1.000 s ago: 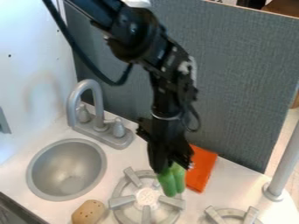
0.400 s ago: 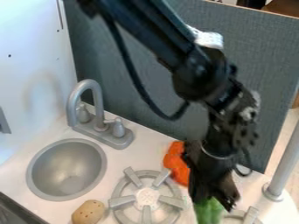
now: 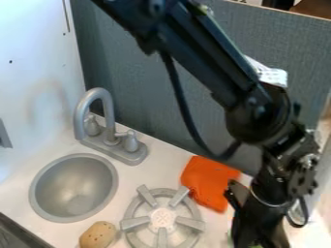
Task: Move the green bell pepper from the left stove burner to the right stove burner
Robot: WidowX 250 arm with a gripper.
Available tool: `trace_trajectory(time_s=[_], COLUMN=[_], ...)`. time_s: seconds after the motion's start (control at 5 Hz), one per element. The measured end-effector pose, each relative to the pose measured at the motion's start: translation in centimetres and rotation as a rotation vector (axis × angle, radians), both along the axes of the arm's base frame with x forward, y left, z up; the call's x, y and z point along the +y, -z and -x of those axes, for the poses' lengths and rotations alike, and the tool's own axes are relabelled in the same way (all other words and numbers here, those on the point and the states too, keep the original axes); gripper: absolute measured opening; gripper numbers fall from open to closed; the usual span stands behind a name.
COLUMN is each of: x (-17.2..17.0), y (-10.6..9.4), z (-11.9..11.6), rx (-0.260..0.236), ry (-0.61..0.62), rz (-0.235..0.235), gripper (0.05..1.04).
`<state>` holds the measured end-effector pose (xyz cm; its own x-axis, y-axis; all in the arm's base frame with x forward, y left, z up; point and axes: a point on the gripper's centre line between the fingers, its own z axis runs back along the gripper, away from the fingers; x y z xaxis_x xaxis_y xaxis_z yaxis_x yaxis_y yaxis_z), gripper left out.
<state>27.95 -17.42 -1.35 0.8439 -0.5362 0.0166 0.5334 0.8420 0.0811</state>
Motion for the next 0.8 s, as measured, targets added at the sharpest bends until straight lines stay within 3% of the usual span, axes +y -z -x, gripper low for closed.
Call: trace_trajectory(time_s=[0.4, 0.8], x=[-2.0, -2.2], y=[2.5, 3.1], z=[-1.3, -2.5], rx=[-0.018, -0.062], ry=[-0.001, -0.055], rz=[0.023, 0.012], gripper=[0.099, 0.118])
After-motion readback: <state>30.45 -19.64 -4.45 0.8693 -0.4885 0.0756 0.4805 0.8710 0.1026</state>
